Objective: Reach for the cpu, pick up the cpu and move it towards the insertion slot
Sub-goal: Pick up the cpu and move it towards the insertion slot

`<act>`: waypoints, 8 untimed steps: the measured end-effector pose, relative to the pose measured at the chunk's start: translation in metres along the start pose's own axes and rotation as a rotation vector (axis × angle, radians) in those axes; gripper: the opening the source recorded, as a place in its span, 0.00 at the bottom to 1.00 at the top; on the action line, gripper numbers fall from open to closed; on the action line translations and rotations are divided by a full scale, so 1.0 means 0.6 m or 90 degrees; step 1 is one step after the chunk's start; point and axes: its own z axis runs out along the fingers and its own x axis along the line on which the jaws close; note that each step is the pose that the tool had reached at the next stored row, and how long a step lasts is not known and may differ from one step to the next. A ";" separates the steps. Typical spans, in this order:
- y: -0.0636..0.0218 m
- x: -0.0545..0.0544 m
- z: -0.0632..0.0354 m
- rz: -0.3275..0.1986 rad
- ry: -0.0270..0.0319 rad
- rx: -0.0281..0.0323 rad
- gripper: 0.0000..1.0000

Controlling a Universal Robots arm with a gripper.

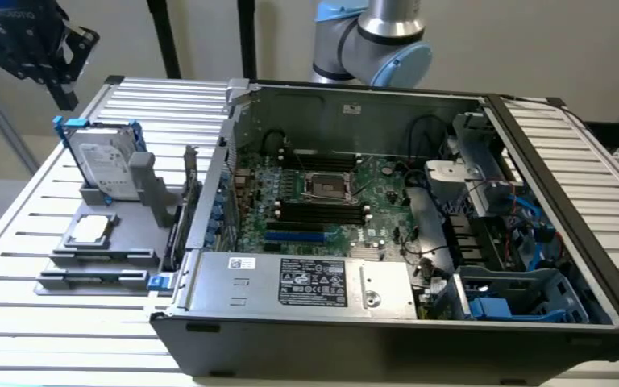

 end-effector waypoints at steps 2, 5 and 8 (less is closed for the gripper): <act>0.000 0.000 0.000 0.000 0.0001 0.0000 0.11; -0.003 0.000 0.001 0.000 0.0004 0.0002 0.11; -0.011 0.000 0.003 0.000 0.0003 0.0012 0.11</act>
